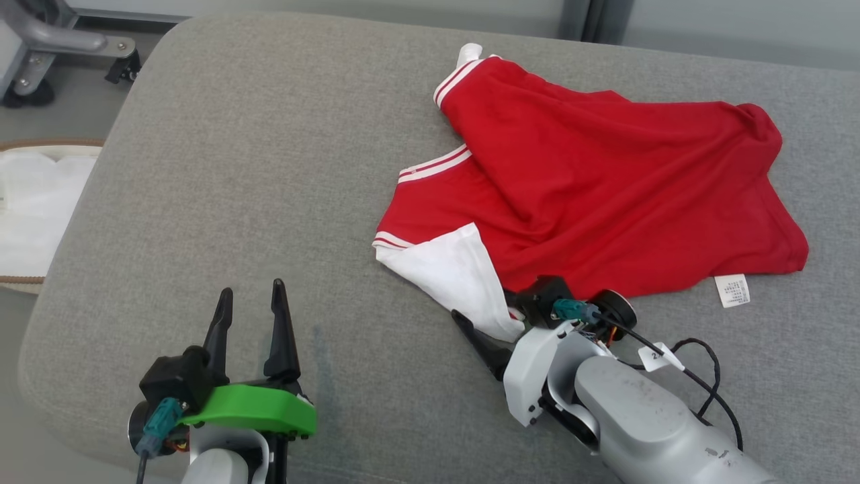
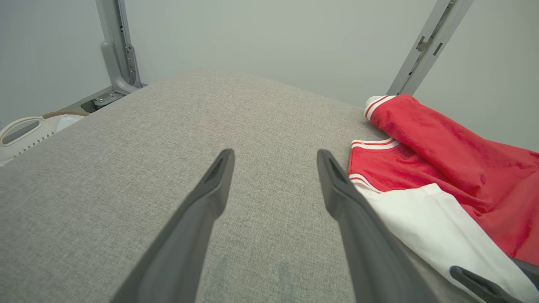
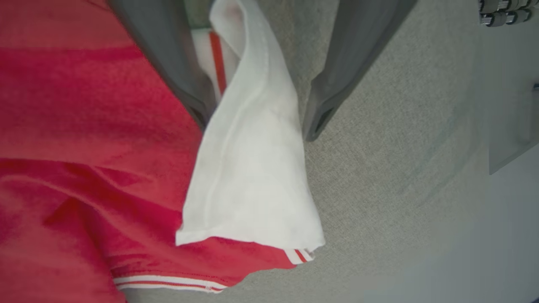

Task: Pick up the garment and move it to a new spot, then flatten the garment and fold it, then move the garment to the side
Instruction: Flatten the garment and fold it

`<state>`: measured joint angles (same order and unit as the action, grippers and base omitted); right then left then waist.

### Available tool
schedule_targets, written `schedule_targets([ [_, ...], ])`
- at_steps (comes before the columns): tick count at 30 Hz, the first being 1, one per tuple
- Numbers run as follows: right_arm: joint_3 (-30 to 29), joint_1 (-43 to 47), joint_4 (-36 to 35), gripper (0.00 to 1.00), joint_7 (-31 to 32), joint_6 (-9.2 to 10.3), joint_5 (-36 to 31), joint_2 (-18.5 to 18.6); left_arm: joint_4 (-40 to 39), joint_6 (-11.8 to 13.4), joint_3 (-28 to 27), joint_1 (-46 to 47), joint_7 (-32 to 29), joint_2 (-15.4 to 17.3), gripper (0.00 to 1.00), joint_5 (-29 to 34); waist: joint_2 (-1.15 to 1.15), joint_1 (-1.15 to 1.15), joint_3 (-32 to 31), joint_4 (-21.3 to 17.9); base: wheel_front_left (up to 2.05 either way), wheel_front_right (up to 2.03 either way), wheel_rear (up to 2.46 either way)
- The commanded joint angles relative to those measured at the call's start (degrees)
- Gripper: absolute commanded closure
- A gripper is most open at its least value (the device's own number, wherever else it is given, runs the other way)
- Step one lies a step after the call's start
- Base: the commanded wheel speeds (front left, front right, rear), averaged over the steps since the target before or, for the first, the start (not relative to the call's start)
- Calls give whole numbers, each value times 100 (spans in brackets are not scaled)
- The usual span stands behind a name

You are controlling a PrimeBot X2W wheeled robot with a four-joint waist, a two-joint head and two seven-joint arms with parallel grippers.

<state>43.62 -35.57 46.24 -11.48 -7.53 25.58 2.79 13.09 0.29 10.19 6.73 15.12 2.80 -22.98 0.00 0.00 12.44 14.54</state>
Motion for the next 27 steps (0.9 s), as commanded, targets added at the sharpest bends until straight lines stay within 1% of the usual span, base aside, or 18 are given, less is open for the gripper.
schedule_targets([
  [1,49,-95,46,60,-12,9,75,25,-14,24,2,39,2,20,0,-25,0,0,34,53,0,0,0],
  [2,91,-119,74,85,-18,9,120,25,-13,26,4,44,3,20,0,-29,0,0,39,61,0,0,0],
  [3,143,-167,90,98,-40,9,153,24,-10,24,6,52,2,20,0,-36,0,0,46,68,0,0,0],
  [4,198,-210,94,100,-76,9,188,24,-10,29,7,59,2,20,0,-43,0,0,52,70,0,0,0],
  [8,514,-386,-6,100,-202,9,160,23,-9,59,-1,95,2,20,0,-57,0,0,71,56,0,0,0],
  [13,1243,-442,-253,100,-290,9,-105,21,-3,61,-31,100,2,20,0,-45,0,0,49,-3,0,0,0],
  [14,1390,-420,-293,80,-297,9,-148,19,0,62,-35,99,2,20,0,-44,0,0,41,-15,0,0,0],
  [15,1518,-386,-340,47,-315,8,-178,21,2,64,-45,94,2,20,0,-43,0,0,30,-35,0,0,0],
  [16,1592,-365,-380,0,-324,9,-202,23,2,66,-54,86,2,20,0,-43,0,0,20,-52,0,0,0],
  [19,1736,-274,-514,0,-346,9,-234,24,3,70,-92,38,2,20,0,-23,0,0,-24,-132,0,0,0],
  [22,1697,-200,-646,0,-371,9,-276,24,10,63,-137,-12,2,20,0,10,0,0,-75,-223,0,0,0],
  [24,1469,-127,-709,0,-370,9,-299,28,22,44,-147,-30,2,20,0,25,0,0,-112,-288,0,0,0],
  [27,887,47,-880,0,-373,9,-465,24,96,-11,-146,-36,2,20,0,80,0,0,-175,-412,0,0,0],
])
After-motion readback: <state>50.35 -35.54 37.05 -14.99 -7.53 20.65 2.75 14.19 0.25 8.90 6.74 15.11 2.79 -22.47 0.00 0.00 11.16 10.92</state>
